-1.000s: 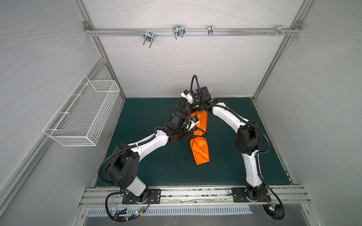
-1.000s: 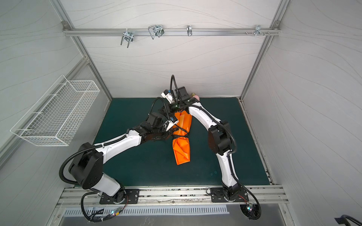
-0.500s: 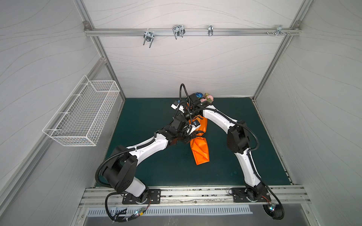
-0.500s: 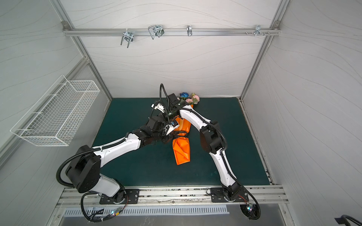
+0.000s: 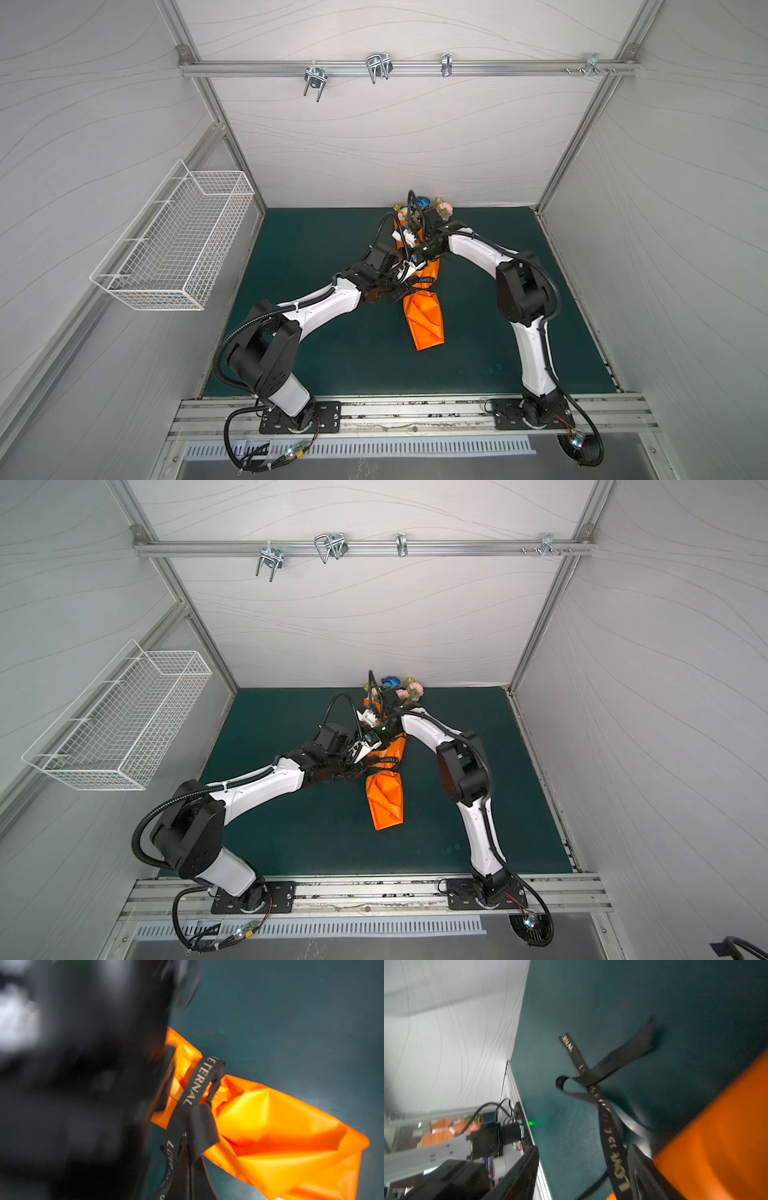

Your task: Tie the bouquet of fake flowers

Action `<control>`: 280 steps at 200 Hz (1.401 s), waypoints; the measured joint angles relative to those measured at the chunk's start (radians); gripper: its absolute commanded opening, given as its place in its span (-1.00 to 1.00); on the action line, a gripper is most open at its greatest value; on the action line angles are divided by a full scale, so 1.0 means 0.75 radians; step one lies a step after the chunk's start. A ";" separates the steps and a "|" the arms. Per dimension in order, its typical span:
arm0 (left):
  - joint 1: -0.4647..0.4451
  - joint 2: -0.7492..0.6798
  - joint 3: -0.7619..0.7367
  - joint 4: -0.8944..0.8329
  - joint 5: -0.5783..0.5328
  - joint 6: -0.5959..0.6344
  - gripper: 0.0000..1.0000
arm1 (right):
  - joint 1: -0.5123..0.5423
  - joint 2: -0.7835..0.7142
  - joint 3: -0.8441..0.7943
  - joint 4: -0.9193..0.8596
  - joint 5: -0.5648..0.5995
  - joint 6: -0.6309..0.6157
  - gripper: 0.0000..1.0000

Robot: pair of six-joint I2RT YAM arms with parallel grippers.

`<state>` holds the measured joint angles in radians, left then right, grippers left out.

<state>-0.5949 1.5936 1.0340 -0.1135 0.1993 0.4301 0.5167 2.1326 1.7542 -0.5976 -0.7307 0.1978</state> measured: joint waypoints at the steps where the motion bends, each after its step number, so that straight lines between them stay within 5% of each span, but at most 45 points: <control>1: 0.001 0.002 0.001 0.001 0.001 -0.001 -1.00 | -0.004 -0.008 -0.006 0.004 0.007 0.005 0.34; 50: 0.089 0.119 0.128 -0.022 0.065 -0.094 -1.00 | -0.185 -0.735 -0.641 0.347 0.513 0.285 0.34; 73: 0.117 0.191 0.219 -0.073 0.075 -0.138 -1.00 | -0.005 -0.978 -0.829 0.411 0.792 0.285 0.31; 100: 0.155 0.293 0.341 -0.169 0.120 -0.196 -1.00 | 0.372 -1.081 -0.984 0.481 1.058 0.153 0.23; 135: 0.207 0.386 0.444 -0.279 0.187 -0.249 -1.00 | 0.768 -0.948 -1.023 0.538 1.277 -0.136 0.18; 171: 0.259 0.410 0.458 -0.326 0.276 -0.304 -1.00 | 0.959 -0.564 -0.858 0.611 1.484 -0.409 0.31; 248: 0.304 0.457 0.526 -0.340 0.402 -0.361 -1.00 | 0.979 -0.043 -0.519 0.737 1.689 -0.684 0.63; 280: 0.304 0.460 0.526 -0.342 0.419 -0.361 -1.00 | 0.942 0.017 -0.440 0.752 1.702 -0.715 0.54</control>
<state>-0.3672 1.9388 1.4284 -0.3698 0.5137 0.1593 1.2232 2.1452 1.4239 -0.0334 0.5461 -0.3382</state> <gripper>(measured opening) 0.051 0.801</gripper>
